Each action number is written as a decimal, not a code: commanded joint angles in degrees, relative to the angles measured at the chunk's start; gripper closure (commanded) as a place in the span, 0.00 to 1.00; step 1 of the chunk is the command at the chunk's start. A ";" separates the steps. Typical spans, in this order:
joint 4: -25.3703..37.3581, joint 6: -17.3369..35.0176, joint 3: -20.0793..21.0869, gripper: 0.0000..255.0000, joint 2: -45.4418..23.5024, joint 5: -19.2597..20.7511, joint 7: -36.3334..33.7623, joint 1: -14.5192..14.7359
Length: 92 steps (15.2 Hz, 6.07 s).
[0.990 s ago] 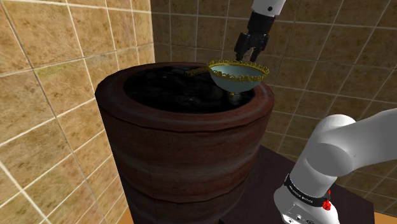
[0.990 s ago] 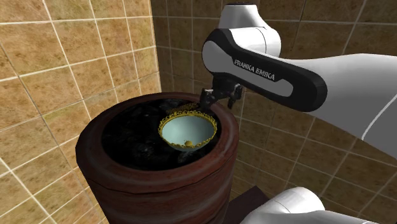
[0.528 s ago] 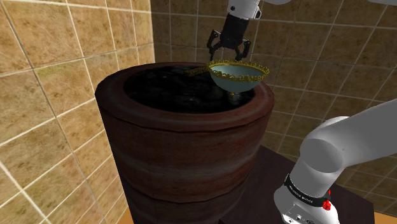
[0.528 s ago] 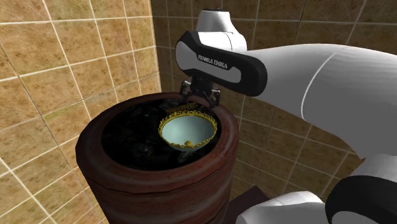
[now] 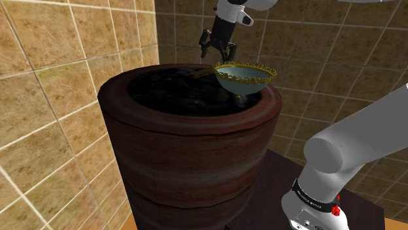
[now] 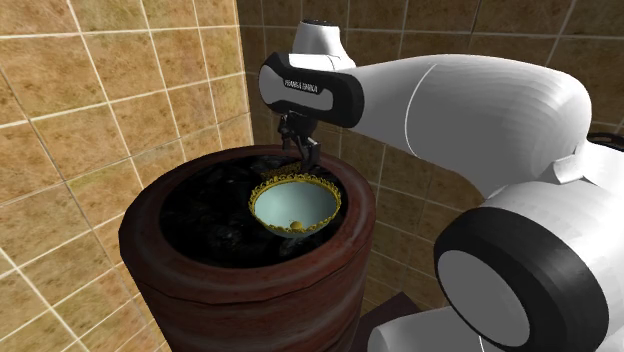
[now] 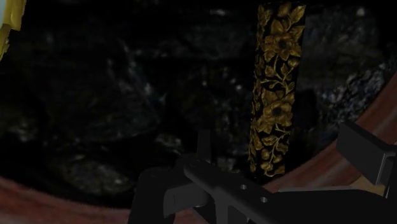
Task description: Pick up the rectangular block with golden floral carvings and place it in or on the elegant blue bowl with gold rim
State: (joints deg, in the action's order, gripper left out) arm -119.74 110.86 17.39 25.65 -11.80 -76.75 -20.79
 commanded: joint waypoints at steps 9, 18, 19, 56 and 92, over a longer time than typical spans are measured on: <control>-3.31 5.20 1.12 0.00 -1.72 -0.15 -1.08 -0.14; -3.29 5.18 1.13 1.00 -1.72 -0.14 -1.09 -0.14; -3.33 5.18 1.12 1.00 -1.69 -0.15 -1.08 -0.14; 8.24 -2.71 5.84 1.00 -10.58 5.36 -8.33 -1.04; 32.12 -28.23 5.42 1.00 -8.69 4.92 -10.75 -1.03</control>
State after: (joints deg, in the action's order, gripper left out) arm -85.56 82.68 23.25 14.69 -6.00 -87.76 -21.91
